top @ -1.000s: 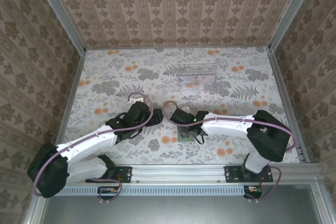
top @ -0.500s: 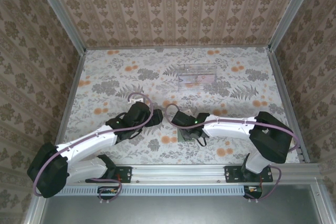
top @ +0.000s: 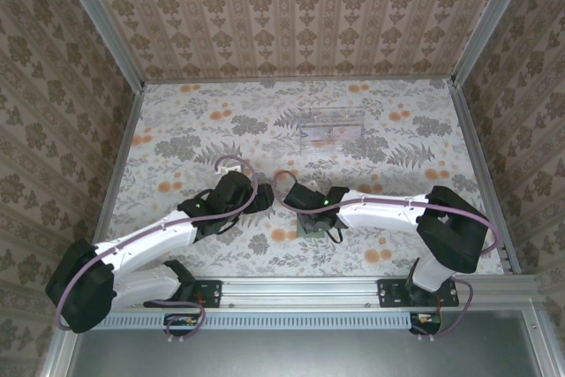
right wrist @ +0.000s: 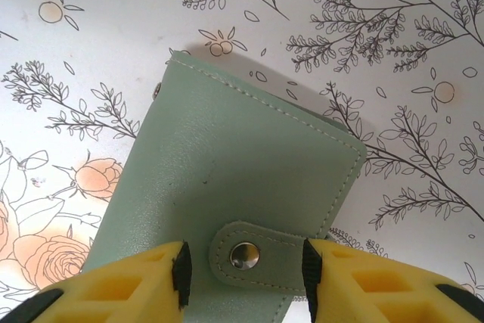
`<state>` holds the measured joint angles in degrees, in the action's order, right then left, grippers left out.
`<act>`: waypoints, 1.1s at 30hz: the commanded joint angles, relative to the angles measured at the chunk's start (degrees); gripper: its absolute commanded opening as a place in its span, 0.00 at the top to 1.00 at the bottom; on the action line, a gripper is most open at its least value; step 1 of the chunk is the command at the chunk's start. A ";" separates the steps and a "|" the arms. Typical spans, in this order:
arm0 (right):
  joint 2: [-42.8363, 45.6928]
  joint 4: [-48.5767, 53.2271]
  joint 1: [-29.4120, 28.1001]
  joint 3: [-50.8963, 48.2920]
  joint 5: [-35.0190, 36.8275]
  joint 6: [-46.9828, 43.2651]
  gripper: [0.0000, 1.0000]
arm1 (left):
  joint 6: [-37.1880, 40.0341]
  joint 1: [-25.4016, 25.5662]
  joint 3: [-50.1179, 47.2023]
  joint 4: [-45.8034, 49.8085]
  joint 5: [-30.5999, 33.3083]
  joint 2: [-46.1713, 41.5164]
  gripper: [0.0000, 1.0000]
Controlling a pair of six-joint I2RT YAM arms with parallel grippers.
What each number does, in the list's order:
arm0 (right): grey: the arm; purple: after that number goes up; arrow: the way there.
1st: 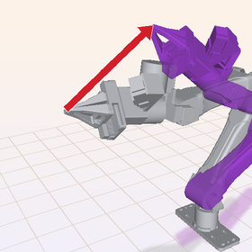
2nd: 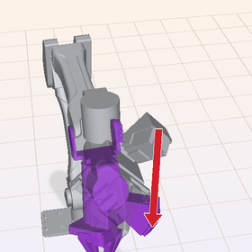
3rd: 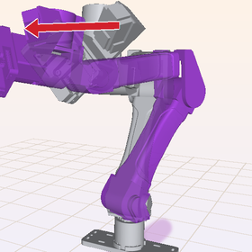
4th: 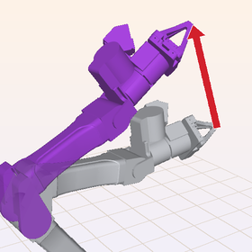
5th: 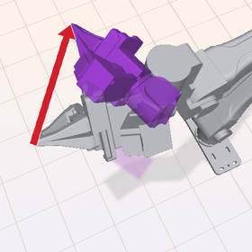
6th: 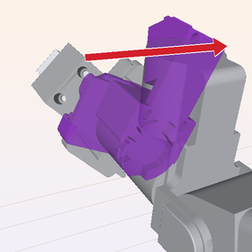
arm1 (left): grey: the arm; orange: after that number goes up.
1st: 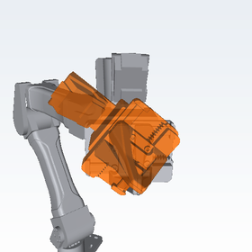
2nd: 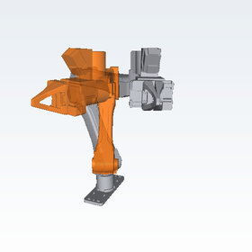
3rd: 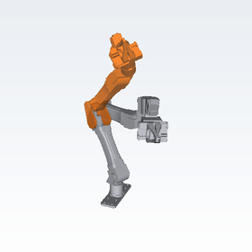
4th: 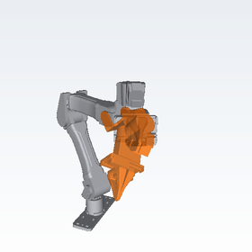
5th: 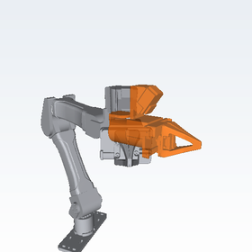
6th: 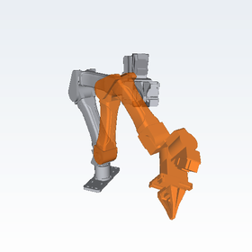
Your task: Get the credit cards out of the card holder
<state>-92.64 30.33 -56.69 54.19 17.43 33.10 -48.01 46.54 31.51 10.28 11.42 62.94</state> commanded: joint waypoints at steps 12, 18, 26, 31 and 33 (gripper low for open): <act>-3.69 -0.79 0.58 -1.44 -0.48 0.64 0.71 | -0.26 0.37 1.23 1.21 0.98 -0.36 0.00; -0.30 -0.80 0.60 -1.99 -0.24 0.47 0.90 | -0.41 0.38 1.18 0.62 0.46 -0.01 0.00; 2.94 -1.53 0.57 -2.78 -0.05 0.08 1.00 | -1.84 0.85 0.41 -4.44 -6.52 1.71 0.10; 4.48 -5.57 0.96 -4.60 -2.80 -0.47 1.00 | -6.00 2.22 -0.74 -13.23 -14.32 6.23 0.59; 5.34 -7.60 1.22 -5.56 -4.13 -0.49 1.00 | -7.60 2.84 -0.08 -15.13 -16.23 8.97 0.88</act>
<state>-89.52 25.93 -55.90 50.11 16.01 33.08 -52.36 48.45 31.48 0.78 1.04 69.38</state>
